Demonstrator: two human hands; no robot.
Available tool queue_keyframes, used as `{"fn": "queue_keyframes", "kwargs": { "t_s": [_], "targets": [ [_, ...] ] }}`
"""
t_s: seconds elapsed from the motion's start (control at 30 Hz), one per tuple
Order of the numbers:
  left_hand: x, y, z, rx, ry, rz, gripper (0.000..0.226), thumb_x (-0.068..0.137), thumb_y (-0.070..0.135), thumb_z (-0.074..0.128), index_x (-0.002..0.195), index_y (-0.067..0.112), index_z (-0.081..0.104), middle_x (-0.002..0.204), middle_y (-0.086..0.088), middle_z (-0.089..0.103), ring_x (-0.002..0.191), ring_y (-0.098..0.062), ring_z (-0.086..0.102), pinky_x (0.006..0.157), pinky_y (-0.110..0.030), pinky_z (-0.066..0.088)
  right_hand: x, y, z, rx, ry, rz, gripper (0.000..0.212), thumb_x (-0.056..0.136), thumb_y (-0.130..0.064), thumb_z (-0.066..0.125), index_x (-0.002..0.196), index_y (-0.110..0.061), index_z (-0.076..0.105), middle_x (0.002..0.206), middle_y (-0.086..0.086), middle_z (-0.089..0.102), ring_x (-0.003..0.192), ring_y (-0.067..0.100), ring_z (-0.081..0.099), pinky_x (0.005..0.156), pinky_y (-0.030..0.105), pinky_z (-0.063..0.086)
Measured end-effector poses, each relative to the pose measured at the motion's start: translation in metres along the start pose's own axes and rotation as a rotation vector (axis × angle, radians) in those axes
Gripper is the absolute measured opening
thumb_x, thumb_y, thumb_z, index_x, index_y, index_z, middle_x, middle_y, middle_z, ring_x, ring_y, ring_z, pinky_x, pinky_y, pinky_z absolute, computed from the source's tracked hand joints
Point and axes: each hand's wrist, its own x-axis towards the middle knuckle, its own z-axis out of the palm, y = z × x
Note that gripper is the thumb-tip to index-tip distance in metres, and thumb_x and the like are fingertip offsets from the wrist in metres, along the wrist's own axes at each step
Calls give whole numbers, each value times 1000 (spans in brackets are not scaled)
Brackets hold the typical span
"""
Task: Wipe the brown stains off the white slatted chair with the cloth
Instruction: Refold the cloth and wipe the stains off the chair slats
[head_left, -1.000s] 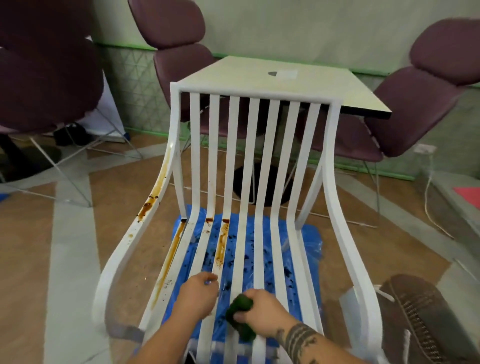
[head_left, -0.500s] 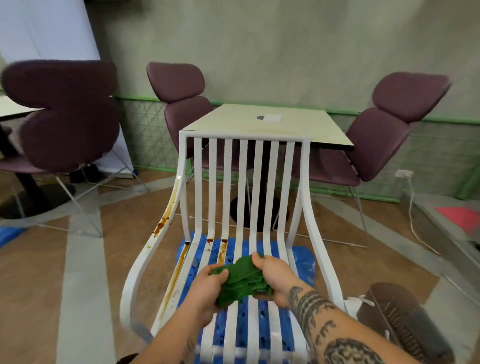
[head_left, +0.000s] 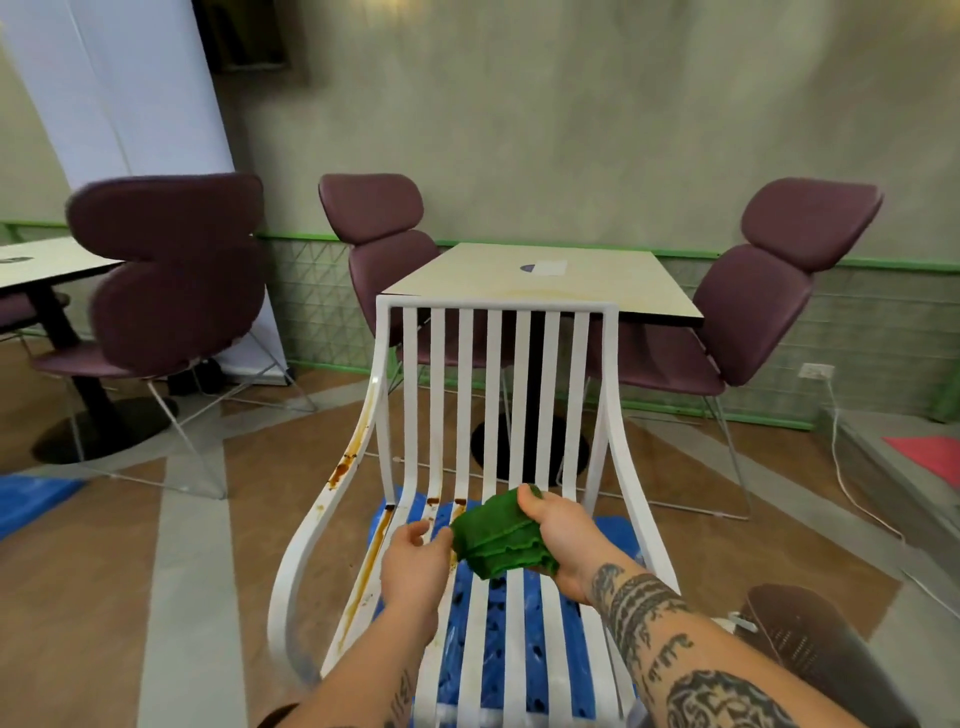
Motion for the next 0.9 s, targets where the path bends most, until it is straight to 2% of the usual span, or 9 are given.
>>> {"fn": "queue_keyframes", "kwargs": {
  "t_s": [0.1,0.27,0.4,0.47,0.6,0.67,0.77,0.83,0.9],
  "targets": [
    [-14,4,8,-112,-136,-53,28,102,37,56,119,17,64,108,-2,69,98,-22,64,82,-40,54,-2,9,7,-21,13,-20,30,103,-32,54,119,-9,64,103,14,77,93,32,75,84,48,61],
    [-27,2,16,-376,-416,-241,32,100,41,59,116,15,68,110,-13,76,102,-31,74,87,-45,60,-5,24,4,-46,-36,39,27,102,-30,57,117,-9,66,104,16,76,97,34,74,91,52,58],
    [-24,-13,20,-212,-442,-210,30,100,25,62,123,7,63,107,-15,77,97,-33,75,87,-53,60,4,36,-6,-576,95,-97,17,94,-33,66,103,-18,65,99,8,74,91,24,72,86,46,60],
    [-21,-17,21,-197,-419,-221,27,100,23,63,122,7,63,105,-15,77,96,-33,75,85,-53,61,7,42,-12,-659,134,-122,19,89,-35,72,100,-20,66,96,4,74,88,20,72,82,42,62],
    [-17,-20,24,-357,-461,-303,22,101,22,62,118,10,66,110,-15,76,105,-34,72,88,-53,60,8,54,-24,-435,49,-19,36,94,-45,65,118,-18,61,106,4,74,99,22,71,91,42,59],
    [-13,-23,24,-392,-492,-313,24,100,26,62,120,13,68,116,-12,75,114,-30,67,97,-54,54,11,60,-27,-291,-33,66,34,97,-48,59,119,-21,63,108,4,76,106,26,70,98,47,55],
    [0,-30,24,-335,-463,-290,34,97,37,65,125,19,67,129,-6,69,124,-23,58,114,-54,37,15,63,-26,-35,-117,113,27,100,-34,60,121,-19,65,112,10,75,109,31,70,94,53,56],
    [10,-31,24,-319,-444,-283,36,96,40,66,127,21,66,131,-4,66,127,-23,55,111,-51,40,25,64,-21,-34,-111,77,23,100,-28,60,120,-18,65,112,9,75,107,29,71,89,48,59],
    [21,-33,25,-290,-421,-249,32,97,36,66,125,22,65,127,-5,67,124,-23,58,97,-43,50,42,68,-15,-131,-9,-21,22,98,-26,64,119,-18,66,108,5,76,102,25,72,84,42,61]
  ]
}}
